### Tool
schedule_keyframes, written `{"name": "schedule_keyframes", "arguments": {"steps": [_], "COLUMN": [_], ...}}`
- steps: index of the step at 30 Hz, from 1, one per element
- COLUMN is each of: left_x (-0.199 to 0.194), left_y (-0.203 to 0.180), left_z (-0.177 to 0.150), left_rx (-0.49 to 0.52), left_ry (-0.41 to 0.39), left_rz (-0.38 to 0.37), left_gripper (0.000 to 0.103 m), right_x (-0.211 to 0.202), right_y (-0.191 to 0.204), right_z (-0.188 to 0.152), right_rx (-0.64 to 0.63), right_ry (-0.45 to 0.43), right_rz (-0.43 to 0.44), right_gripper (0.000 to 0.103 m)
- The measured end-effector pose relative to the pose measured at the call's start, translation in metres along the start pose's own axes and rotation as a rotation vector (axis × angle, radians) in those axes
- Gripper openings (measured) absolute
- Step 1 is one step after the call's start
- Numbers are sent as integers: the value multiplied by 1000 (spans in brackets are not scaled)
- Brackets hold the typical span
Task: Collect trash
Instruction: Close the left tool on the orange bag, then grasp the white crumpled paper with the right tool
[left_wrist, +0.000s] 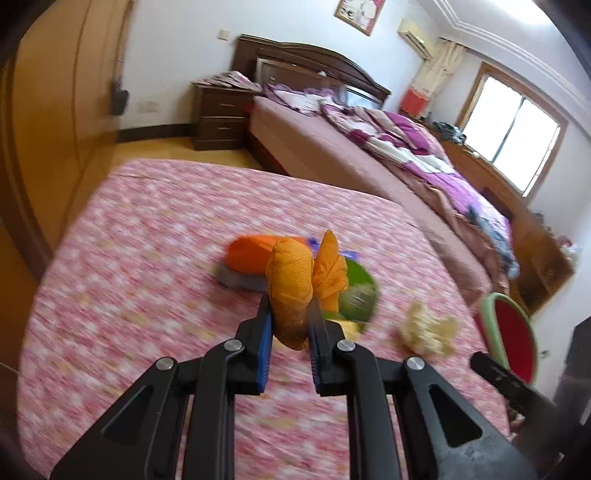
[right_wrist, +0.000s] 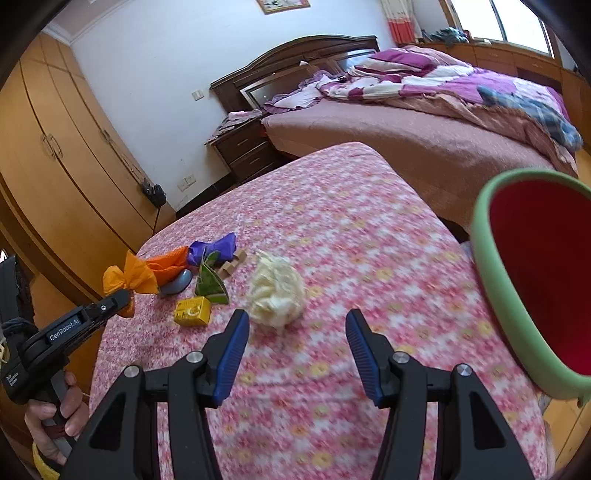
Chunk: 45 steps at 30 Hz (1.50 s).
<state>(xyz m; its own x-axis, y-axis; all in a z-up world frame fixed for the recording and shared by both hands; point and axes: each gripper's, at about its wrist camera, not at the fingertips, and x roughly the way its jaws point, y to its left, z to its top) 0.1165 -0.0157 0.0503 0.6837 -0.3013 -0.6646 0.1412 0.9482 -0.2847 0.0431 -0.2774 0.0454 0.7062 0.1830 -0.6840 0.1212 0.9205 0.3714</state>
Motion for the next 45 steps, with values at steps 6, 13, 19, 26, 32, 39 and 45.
{"name": "schedule_keyframes", "arguments": {"steps": [6, 13, 19, 26, 32, 39, 45], "left_x": [8, 19, 25, 30, 18, -6, -26], "left_y": [25, 23, 19, 14, 6, -11, -38], "left_z": [1, 3, 3, -2, -4, -10, -16], "left_rx": [-24, -23, -8, -9, 0, 30, 72], "left_ry": [-5, -10, -2, 11, -4, -31, -47], "left_rz": [14, -10, -33, -57, -63, -88, -123], "left_gripper": [17, 17, 17, 17, 17, 17, 17], "right_x": [29, 54, 63, 63, 42, -5, -49], "right_y": [7, 9, 20, 20, 13, 18, 15], "right_z": [7, 6, -1, -4, -6, -8, -12], "right_rx": [10, 29, -11, -11, 27, 30, 37], "right_ry": [20, 43, 45, 56, 30, -50, -134], "right_rz": [-25, -39, -61, -78, -63, -24, -17], "right_gripper": [58, 58, 53, 20, 18, 18, 18]}}
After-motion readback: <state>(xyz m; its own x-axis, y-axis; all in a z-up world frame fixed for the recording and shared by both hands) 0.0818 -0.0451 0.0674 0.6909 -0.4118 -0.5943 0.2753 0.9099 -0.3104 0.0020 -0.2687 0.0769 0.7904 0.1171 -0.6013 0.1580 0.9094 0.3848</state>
